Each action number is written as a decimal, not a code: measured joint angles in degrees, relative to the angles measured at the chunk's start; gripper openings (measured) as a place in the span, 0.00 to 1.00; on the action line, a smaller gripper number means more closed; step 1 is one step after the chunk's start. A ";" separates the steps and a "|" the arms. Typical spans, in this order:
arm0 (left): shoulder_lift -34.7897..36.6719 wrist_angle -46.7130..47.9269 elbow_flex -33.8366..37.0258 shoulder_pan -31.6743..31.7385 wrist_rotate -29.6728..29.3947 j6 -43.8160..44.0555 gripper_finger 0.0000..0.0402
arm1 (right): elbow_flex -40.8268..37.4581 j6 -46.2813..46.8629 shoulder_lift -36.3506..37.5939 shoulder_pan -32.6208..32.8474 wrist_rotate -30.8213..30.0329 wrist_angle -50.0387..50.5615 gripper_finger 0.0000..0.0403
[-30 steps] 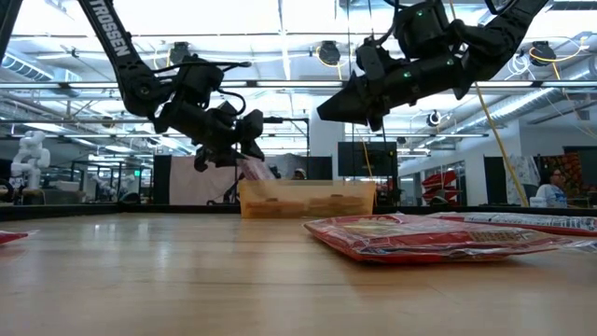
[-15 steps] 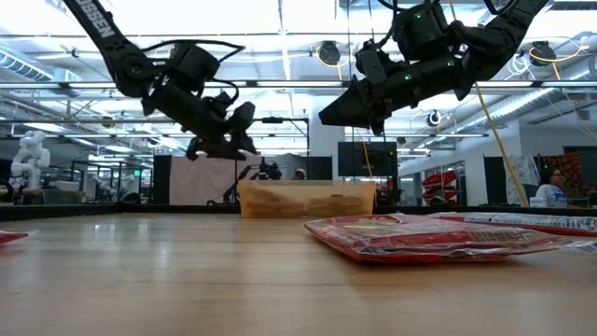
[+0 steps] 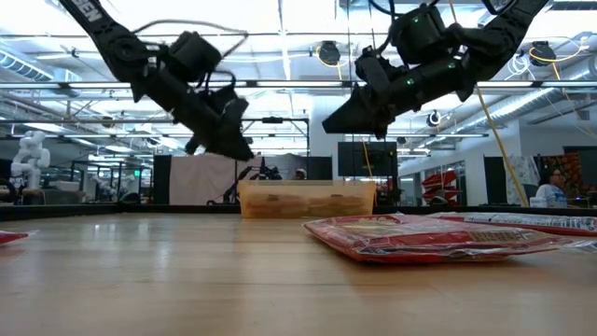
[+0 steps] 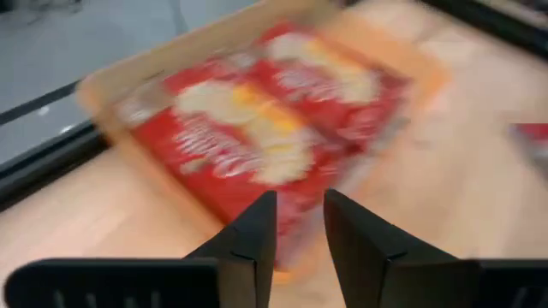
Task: Sort popcorn bags into baskets
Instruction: Put the popcorn pack into the orange bin
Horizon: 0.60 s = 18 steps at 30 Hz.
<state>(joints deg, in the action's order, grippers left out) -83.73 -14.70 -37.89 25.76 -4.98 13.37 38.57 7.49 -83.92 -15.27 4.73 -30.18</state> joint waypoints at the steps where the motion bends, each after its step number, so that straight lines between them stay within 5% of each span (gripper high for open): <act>1: 0.53 -0.26 0.00 -1.29 0.05 -0.60 0.24 | 0.00 -0.15 0.00 0.00 0.15 1.02 0.23; 10: 2.01 -1.16 0.33 -15.95 0.24 -6.15 0.18 | 0.00 4.43 0.00 1.75 8.67 12.34 0.24; 18: -1.78 -6.83 0.31 -27.61 0.25 -7.71 0.21 | 0.00 13.96 0.00 10.58 7.32 16.63 0.29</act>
<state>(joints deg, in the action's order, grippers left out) -85.51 -21.53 -37.58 -1.85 -4.73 5.66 38.57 21.45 -83.92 -4.69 12.04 -13.55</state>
